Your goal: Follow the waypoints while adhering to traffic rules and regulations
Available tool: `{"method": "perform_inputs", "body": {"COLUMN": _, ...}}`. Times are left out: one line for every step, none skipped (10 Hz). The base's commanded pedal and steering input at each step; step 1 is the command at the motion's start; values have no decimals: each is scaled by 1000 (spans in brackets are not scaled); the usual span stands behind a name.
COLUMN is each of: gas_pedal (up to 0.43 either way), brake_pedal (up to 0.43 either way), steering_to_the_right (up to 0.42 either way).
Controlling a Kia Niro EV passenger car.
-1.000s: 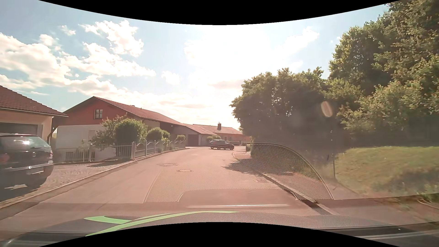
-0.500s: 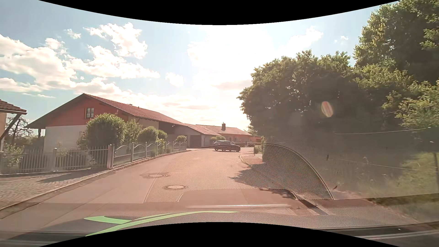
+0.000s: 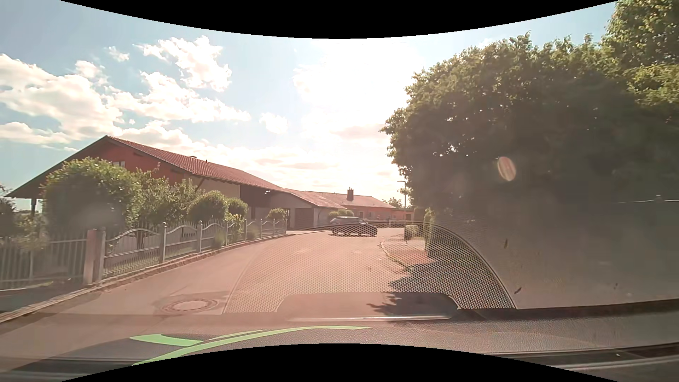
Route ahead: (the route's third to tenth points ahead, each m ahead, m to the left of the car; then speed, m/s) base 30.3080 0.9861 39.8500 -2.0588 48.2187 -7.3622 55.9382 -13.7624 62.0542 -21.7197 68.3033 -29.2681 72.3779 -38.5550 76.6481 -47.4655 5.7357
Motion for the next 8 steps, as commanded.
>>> {"method": "perform_inputs", "body": {"gas_pedal": 8, "brake_pedal": 0, "steering_to_the_right": -13}}
{"method": "perform_inputs", "body": {"gas_pedal": 8, "brake_pedal": 0, "steering_to_the_right": -12}}
{"method": "perform_inputs", "body": {"gas_pedal": 8, "brake_pedal": 0, "steering_to_the_right": -11}}
{"method": "perform_inputs", "body": {"gas_pedal": 8, "brake_pedal": 0, "steering_to_the_right": -10}}
{"method": "perform_inputs", "body": {"gas_pedal": 8, "brake_pedal": 0, "steering_to_the_right": -8}}
{"method": "perform_inputs", "body": {"gas_pedal": 8, "brake_pedal": 0, "steering_to_the_right": -6}}
{"method": "perform_inputs", "body": {"gas_pedal": 8, "brake_pedal": 0, "steering_to_the_right": -5}}
{"method": "perform_inputs", "body": {"gas_pedal": 20, "brake_pedal": 0, "steering_to_the_right": 5}}
